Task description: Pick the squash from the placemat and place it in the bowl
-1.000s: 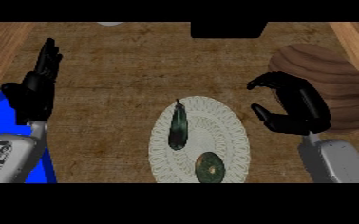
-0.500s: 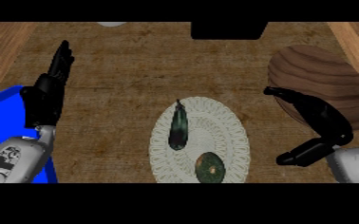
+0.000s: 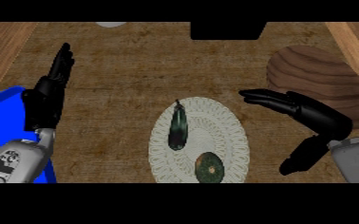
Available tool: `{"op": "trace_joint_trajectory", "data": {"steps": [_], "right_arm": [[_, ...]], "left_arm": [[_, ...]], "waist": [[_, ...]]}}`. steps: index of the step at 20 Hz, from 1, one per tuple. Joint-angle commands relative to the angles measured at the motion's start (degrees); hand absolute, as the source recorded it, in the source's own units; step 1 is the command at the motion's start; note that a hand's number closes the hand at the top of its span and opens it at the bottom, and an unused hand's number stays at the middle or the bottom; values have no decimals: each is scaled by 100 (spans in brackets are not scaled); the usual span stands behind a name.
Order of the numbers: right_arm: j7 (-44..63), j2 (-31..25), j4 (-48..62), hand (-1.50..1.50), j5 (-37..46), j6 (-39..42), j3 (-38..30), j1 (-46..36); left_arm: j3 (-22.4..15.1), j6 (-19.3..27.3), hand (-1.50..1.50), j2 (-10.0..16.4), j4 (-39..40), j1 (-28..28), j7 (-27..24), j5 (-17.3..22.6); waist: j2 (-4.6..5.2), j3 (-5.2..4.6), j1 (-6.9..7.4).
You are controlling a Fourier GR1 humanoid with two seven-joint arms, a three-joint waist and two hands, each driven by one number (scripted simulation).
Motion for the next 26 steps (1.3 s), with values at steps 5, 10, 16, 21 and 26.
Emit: {"op": "trace_joint_trajectory", "data": {"steps": [5,10,16,21,26], "right_arm": [[1193,494,-490,-150,961,330,1039,-377],[1458,595,-959,-150,1357,666,1351,-81],[1847,947,-501,-150,2338,518,2038,-71],[2309,1163,-708,-150,2902,479,2301,264],[1745,1516,229,-150,3237,262,2033,40]], "left_arm": [[161,-148,0,104,-440,47,369,-143],[153,-143,0,-294,-284,131,199,-387],[363,-319,0,-174,-539,264,423,-420],[536,-444,0,-359,-271,40,288,-596],[621,-579,0,-627,-331,130,254,-822]], "waist": [[6,4,50],[12,4,-13],[12,6,24],[13,4,-31],[18,6,5]]}}
